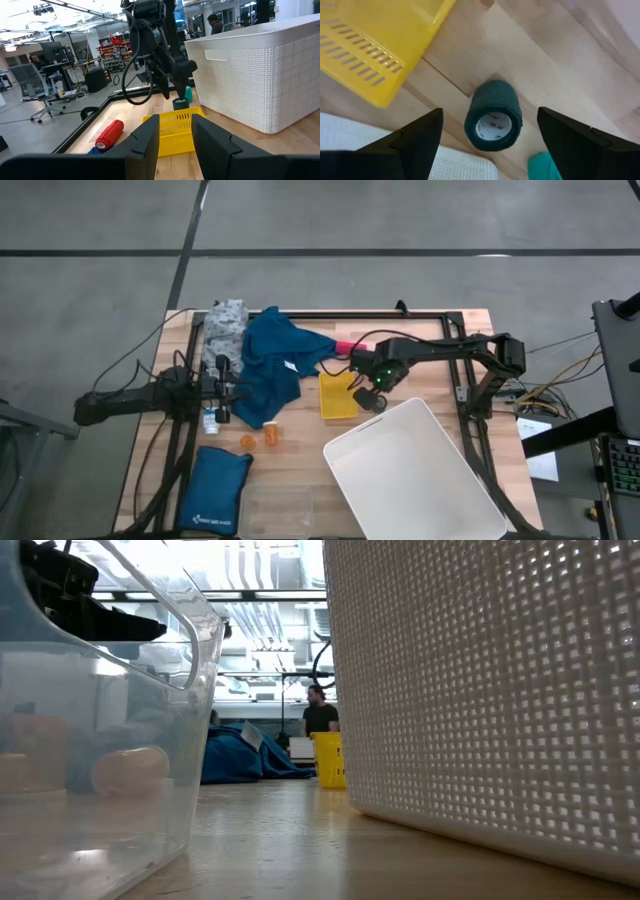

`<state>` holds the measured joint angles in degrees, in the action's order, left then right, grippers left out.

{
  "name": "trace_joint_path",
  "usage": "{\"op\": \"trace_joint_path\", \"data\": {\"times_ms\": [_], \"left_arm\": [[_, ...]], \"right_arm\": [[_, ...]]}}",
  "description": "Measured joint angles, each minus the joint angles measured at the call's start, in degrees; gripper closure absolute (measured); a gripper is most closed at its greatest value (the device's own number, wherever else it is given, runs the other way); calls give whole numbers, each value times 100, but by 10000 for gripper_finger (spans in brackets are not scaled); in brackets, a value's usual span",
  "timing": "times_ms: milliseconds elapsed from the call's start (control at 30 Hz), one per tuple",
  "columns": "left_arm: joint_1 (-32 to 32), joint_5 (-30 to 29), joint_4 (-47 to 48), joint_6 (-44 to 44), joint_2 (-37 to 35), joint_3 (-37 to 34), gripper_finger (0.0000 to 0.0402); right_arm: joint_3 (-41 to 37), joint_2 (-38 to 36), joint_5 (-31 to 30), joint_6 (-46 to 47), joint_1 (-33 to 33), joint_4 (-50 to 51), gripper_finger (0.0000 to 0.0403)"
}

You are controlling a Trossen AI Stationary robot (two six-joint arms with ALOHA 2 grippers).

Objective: Pick & place medical supplies in basket/bin
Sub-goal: Put the black bandage into the yellow bin

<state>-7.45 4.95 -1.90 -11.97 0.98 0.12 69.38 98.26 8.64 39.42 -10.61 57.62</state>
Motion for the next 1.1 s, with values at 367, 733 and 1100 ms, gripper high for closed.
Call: {"op": "trace_joint_path", "data": {"times_ms": [367,733,1100], "left_arm": [[0,0,1,0,1,0,284],[-1,0,1,1,2,0,284],[1,0,0,2,-1,0,284]], "right_arm": [[-427,0,41,0,0,-364,78],[-802,1,49,0,0,-715,78],[-802,0,40,0,0,-773,81]]}}
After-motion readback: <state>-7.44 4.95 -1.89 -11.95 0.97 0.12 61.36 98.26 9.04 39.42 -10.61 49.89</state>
